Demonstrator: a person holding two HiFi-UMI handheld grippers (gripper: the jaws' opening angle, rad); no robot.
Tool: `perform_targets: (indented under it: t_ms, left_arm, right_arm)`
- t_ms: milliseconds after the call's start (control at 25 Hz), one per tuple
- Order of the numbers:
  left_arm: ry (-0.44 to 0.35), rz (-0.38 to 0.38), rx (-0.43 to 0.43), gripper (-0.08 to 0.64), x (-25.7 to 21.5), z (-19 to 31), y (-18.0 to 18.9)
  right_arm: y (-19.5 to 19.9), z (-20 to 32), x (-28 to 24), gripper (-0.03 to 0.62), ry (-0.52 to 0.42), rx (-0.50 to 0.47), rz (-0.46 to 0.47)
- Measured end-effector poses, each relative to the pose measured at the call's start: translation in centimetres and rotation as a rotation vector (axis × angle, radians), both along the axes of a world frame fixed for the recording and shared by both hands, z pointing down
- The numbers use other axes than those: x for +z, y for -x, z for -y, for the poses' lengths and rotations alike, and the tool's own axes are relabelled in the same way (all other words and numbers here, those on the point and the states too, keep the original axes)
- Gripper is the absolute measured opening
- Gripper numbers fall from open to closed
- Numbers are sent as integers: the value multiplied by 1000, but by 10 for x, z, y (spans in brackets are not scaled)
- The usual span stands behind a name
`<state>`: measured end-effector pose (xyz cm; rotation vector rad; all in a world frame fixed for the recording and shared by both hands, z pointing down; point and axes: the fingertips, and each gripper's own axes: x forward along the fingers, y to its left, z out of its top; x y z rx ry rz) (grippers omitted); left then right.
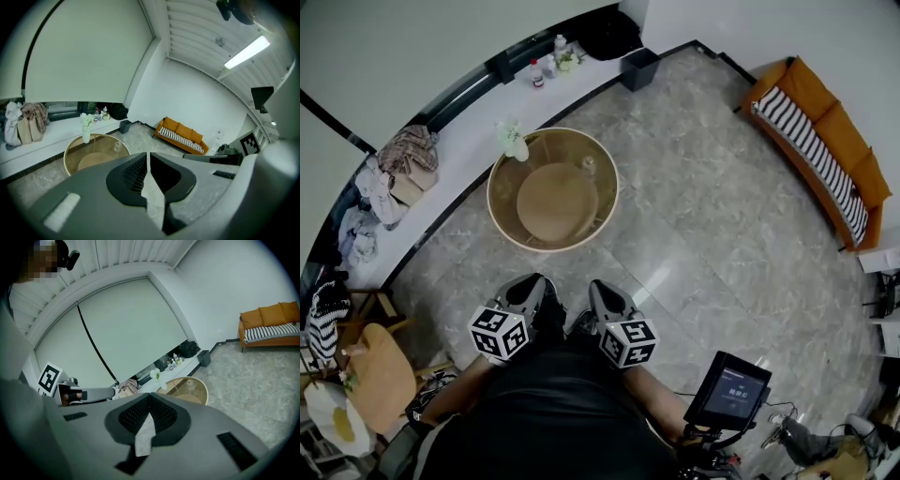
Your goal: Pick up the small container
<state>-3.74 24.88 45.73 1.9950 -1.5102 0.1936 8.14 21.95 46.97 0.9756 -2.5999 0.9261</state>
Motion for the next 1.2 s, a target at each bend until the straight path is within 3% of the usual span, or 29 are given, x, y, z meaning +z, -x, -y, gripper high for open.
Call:
perform_targets:
  t_ms: [280, 680, 960, 1200]
  left_arm:
    - [-79, 76, 72, 3, 2, 72, 11]
    - [-94, 41, 284, 3, 19, 178, 30]
    - [-97, 56, 314, 5, 34, 237, 64]
    - [-99, 127, 336, 5, 56, 288, 74]
  right_arm:
    - [4, 61, 11, 6, 17, 41, -23]
    - [41, 158, 23, 6, 46, 132, -87]
    - [70, 205, 33, 6, 73, 172, -123]
    - [62, 250, 37, 6, 52, 233, -143]
